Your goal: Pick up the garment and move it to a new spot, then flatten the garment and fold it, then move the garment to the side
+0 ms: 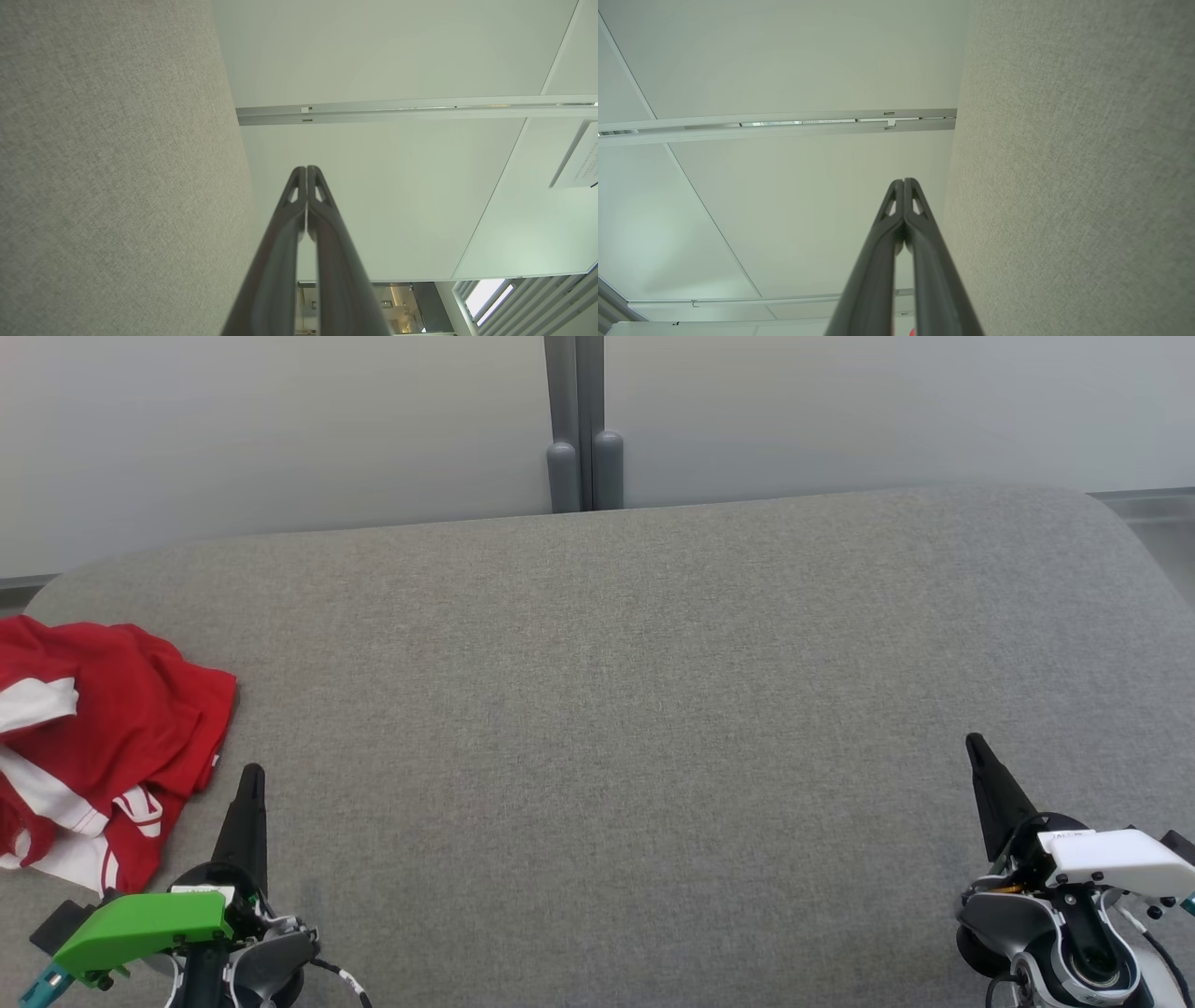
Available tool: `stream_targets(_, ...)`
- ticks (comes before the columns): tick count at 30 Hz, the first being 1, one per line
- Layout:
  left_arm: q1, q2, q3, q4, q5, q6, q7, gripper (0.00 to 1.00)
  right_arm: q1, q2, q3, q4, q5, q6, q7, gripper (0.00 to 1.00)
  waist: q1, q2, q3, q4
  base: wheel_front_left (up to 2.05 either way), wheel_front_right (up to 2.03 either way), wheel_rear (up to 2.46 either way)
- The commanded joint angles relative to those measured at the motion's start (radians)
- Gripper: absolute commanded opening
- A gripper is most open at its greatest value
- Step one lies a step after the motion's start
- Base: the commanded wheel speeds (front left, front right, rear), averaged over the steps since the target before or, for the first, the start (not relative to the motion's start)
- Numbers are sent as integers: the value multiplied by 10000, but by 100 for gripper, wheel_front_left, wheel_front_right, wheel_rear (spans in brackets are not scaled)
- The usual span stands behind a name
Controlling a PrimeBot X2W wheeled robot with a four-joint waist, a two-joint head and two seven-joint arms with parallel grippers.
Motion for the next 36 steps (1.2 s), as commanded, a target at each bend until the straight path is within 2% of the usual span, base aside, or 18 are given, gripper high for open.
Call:
stream_targets(1,-135,70,35,-42,-7,-58,43,0,127,-45,-25,-36,54,4,24,0,0,0,0,0,0,0,0)
stream_targets(36,-135,70,34,-41,-7,-59,42,0,127,-45,-24,-36,55,4,24,0,0,0,0,0,0,0,0)
